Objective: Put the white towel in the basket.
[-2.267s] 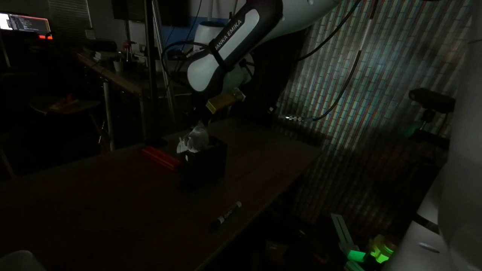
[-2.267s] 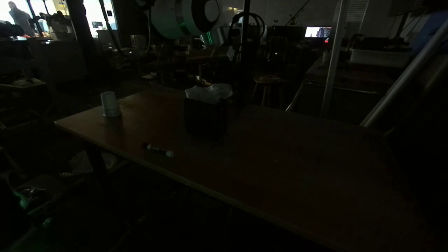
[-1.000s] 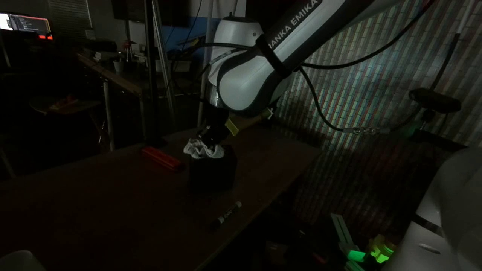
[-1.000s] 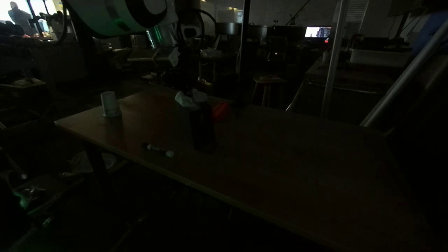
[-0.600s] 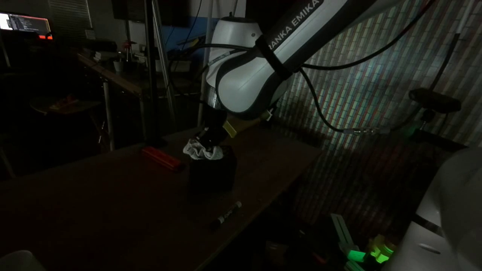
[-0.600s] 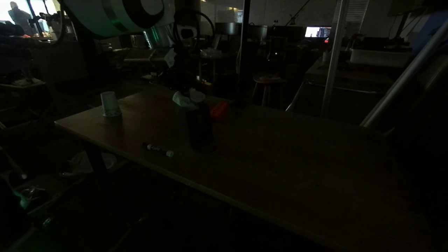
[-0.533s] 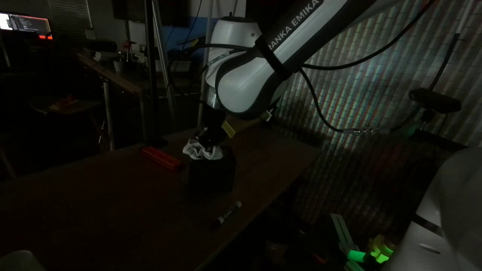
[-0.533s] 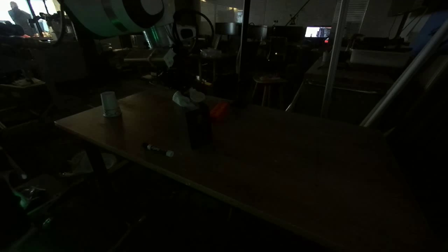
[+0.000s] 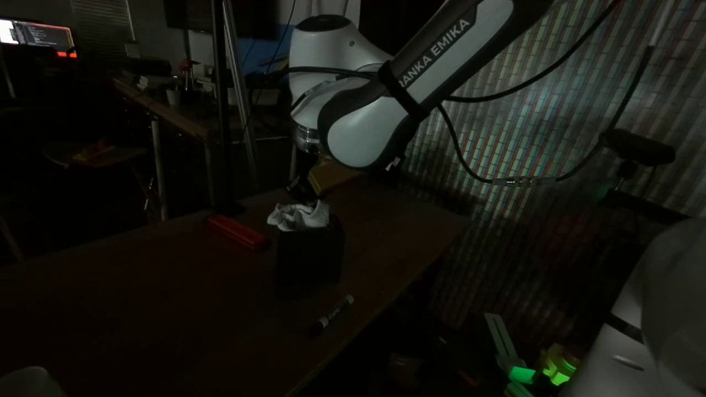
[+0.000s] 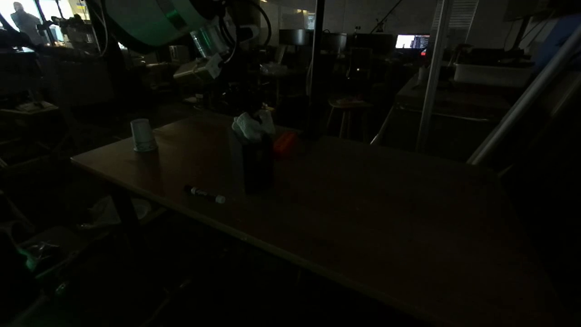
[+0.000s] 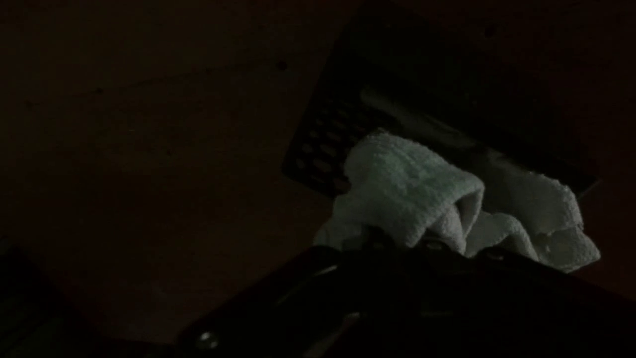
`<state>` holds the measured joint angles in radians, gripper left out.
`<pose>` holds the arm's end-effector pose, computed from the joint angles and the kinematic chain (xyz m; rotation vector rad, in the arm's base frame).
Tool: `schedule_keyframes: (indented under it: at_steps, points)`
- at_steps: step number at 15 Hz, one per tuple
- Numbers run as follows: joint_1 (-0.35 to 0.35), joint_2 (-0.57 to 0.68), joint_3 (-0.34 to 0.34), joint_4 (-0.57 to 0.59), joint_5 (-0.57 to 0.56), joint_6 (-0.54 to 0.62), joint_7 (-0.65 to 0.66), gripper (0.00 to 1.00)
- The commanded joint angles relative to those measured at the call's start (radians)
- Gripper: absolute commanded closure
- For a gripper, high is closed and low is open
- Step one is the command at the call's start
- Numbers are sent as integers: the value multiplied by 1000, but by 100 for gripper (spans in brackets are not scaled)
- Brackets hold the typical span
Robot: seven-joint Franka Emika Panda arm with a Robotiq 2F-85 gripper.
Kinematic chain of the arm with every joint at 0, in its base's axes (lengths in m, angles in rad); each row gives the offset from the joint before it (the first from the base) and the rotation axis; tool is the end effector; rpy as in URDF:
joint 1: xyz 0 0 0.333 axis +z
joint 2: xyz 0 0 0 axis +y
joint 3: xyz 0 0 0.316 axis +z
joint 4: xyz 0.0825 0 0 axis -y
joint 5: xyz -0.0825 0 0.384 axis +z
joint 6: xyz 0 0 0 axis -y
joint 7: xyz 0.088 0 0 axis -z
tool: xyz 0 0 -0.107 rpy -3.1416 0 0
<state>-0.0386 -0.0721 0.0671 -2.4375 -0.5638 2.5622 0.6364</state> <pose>0.4925 0.0221 0.3484 2.8271 -0.2289 0.4235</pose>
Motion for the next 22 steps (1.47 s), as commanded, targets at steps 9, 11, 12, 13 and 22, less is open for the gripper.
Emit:
schedule_keyframes:
  at_steps: [9,11,12,13,22]
  points:
    - [78,211,-19,131,82,-70,51,98]
    - [72,234,-36,140,123,-60,37,98]
    - [70,247,-44,142,150,-54,26,98]
    - [66,259,-50,143,185,-47,8,98]
    - [52,335,-73,168,489,-14,-202,98]
